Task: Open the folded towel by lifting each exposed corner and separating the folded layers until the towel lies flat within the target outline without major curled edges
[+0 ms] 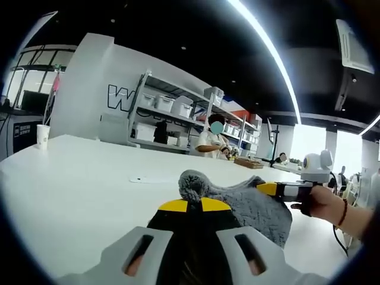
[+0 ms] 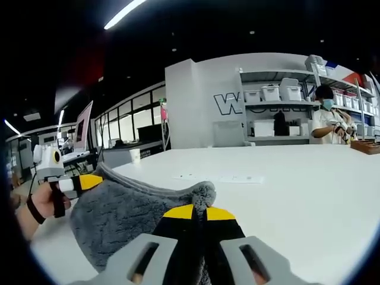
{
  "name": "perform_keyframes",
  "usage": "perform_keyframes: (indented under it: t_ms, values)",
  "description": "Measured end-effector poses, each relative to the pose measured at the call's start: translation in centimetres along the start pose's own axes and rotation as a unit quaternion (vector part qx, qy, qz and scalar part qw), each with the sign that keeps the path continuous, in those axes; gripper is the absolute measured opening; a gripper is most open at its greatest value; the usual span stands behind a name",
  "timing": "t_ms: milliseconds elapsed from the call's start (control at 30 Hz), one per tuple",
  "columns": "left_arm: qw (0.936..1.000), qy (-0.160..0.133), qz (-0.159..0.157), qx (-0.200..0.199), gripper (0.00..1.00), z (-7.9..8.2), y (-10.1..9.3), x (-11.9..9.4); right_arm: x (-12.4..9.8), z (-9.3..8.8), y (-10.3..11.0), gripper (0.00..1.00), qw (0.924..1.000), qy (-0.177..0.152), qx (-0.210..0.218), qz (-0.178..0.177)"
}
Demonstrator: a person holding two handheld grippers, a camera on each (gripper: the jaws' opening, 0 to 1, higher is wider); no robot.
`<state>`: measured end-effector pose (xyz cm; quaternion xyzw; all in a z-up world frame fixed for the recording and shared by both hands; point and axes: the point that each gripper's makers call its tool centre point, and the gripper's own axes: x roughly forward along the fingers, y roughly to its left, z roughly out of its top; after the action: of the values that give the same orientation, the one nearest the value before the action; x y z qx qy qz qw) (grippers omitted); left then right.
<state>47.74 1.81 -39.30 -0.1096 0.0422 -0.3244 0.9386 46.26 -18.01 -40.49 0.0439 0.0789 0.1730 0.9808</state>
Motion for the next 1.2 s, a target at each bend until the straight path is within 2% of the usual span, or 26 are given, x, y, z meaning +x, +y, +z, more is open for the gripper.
perform_keyframes:
  t_ms: [233, 667, 1200]
  values:
    - [0.9999, -0.006, -0.006, 0.006, 0.03, 0.6, -0.2, -0.2, -0.8, 0.7, 0.4, 0.00, 0.9999, -0.010, -0.011, 0.003]
    - [0.9997, -0.012, -0.014, 0.013, 0.03, 1.2, -0.4, -0.5, -1.3, 0.9, 0.6, 0.00, 0.9998, -0.015, -0.014, 0.003]
    - [0.9995, -0.015, -0.025, 0.013, 0.03, 1.4, -1.1, -1.2, -2.1, 1.1, 0.7, 0.00, 0.9995, -0.027, -0.013, 0.007]
